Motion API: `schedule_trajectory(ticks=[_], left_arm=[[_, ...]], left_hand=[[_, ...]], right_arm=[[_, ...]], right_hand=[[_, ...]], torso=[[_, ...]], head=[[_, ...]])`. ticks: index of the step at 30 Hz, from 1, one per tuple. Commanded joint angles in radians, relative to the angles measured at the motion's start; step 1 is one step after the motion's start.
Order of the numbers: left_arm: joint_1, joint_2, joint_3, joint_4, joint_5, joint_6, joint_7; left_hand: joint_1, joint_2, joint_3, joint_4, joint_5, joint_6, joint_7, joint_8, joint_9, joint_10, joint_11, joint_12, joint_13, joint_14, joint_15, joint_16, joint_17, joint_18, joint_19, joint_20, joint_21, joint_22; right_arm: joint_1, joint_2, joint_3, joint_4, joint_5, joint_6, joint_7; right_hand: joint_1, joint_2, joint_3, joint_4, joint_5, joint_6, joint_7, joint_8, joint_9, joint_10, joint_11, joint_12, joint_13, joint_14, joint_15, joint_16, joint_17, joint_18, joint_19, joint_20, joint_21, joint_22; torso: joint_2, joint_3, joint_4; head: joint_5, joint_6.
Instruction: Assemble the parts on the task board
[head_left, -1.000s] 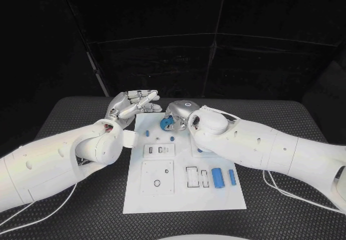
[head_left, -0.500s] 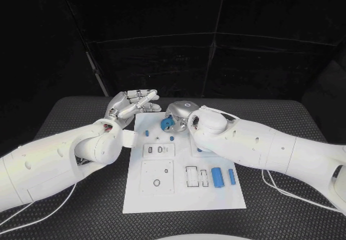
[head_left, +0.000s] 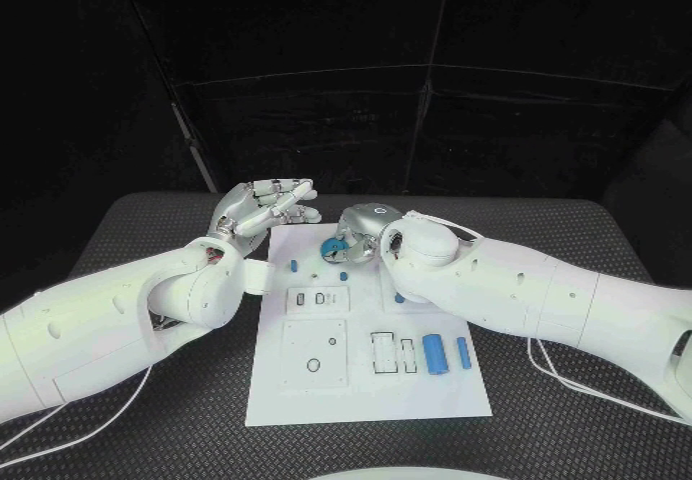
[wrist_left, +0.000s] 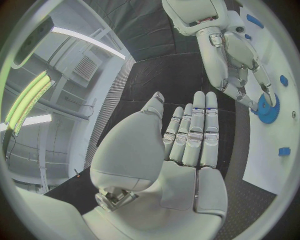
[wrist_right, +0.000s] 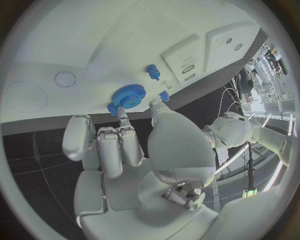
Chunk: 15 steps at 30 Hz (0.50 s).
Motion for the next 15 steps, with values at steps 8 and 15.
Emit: schedule_trajectory(ticks=[8, 15], left_arm=[[0.002, -0.002, 0.001, 0.002, -0.004, 0.009, 0.002], [0.001, -0.004, 0.001, 0.003, -0.004, 0.008, 0.001]], left_hand=[[0.011, 0.003, -0.001, -0.007, -0.004, -0.002, 0.005, -0.004, -0.001, -0.004, 0.003, -0.005, -0.001, -0.005, 0.005, -0.007, 0.003, 0.012, -0.001, 0.004, -0.005, -0.002], [0.013, 0.003, -0.001, -0.009, -0.004, -0.002, 0.005, -0.005, -0.001, -0.005, 0.004, -0.006, -0.001, -0.004, 0.005, -0.008, 0.004, 0.012, -0.001, 0.004, -0.005, -0.003]], right_arm=[[0.002, -0.022, 0.000, 0.019, 0.052, 0.024, -0.014], [0.001, -0.067, 0.000, 0.058, 0.062, -0.077, -0.002]], right_hand=[[0.016, 0.000, -0.019, -0.014, 0.010, 0.009, 0.000, -0.006, -0.002, 0.041, -0.002, 0.005, 0.170, 0.098, 0.001, 0.006, 0.235, -0.018, 0.007, -0.001, 0.006, 0.005], [0.030, 0.004, -0.029, -0.017, 0.021, -0.002, 0.003, -0.015, -0.004, 0.042, 0.000, 0.007, 0.172, 0.098, 0.002, 0.006, 0.237, -0.019, 0.009, 0.000, 0.008, 0.009]], torso=[[-0.001, 0.0008, 0.0007], [-0.001, 0.0013, -0.0007]], head=[[-0.001, -0.002], [0.000, 0.001]])
